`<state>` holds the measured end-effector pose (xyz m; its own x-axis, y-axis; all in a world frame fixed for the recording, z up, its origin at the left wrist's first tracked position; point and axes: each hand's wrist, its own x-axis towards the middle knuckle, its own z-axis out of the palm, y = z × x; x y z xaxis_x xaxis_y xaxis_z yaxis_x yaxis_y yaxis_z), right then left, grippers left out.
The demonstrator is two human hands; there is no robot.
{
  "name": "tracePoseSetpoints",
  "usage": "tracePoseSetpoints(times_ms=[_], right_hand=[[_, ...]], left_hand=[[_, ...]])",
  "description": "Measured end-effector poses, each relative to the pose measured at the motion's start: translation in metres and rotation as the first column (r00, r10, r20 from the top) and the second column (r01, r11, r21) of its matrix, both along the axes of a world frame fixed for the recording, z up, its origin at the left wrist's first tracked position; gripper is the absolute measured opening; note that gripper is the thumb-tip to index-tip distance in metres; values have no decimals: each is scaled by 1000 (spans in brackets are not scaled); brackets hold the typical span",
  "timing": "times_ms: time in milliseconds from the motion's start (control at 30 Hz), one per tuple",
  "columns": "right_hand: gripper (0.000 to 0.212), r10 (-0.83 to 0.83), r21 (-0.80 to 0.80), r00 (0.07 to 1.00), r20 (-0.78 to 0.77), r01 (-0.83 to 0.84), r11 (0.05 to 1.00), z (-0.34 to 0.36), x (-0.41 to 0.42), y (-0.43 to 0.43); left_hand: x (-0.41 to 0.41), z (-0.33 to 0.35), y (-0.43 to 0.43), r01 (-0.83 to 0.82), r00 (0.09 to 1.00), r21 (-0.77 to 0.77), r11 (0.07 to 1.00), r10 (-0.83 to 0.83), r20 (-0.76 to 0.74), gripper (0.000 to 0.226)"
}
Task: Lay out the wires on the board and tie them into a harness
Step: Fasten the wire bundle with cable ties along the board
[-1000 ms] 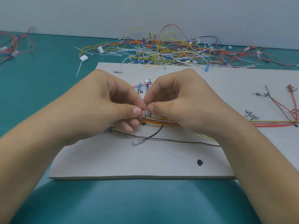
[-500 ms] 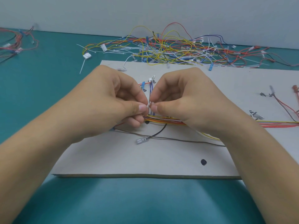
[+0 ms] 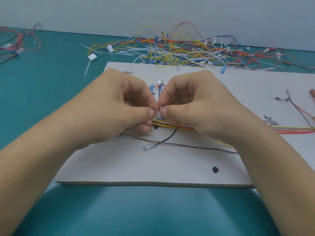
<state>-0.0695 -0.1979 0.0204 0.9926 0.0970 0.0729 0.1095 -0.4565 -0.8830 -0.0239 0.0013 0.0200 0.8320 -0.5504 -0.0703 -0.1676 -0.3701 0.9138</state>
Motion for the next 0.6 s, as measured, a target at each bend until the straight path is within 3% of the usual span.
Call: tracePoseSetpoints(times_ms=[600], right_hand=[[11, 6, 11, 1000, -8, -6, 1000, 0, 0, 2]], left_hand=[[-1, 0, -5, -71, 993, -51, 996, 66, -95, 12]])
